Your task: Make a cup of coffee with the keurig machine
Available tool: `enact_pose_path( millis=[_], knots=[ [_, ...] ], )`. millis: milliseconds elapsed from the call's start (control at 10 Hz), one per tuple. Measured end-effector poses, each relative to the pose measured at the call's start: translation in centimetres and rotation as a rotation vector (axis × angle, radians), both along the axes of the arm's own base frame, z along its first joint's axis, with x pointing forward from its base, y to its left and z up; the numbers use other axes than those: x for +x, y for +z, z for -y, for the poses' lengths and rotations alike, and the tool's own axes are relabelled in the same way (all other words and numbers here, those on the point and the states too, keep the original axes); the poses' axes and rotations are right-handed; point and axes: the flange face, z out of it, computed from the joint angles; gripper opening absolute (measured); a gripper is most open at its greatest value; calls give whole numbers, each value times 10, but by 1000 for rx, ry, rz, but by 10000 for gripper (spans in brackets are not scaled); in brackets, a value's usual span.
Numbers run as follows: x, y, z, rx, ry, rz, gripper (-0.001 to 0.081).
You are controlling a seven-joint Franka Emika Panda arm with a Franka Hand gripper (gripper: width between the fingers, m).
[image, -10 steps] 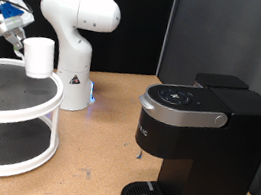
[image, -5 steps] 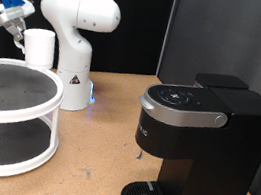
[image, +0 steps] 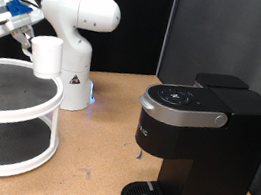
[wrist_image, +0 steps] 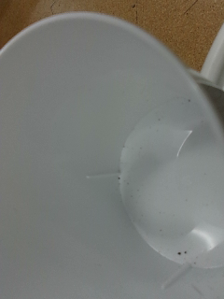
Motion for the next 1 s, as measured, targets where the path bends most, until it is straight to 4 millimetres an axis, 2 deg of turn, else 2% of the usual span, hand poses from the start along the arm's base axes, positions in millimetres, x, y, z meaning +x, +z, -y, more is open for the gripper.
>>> enact_pose_path(
  millis=[500,1000],
  knots=[
    [54,-10,-36,9,-37,9,71],
    [86,-25,-66,10,-28,9,71]
  ],
)
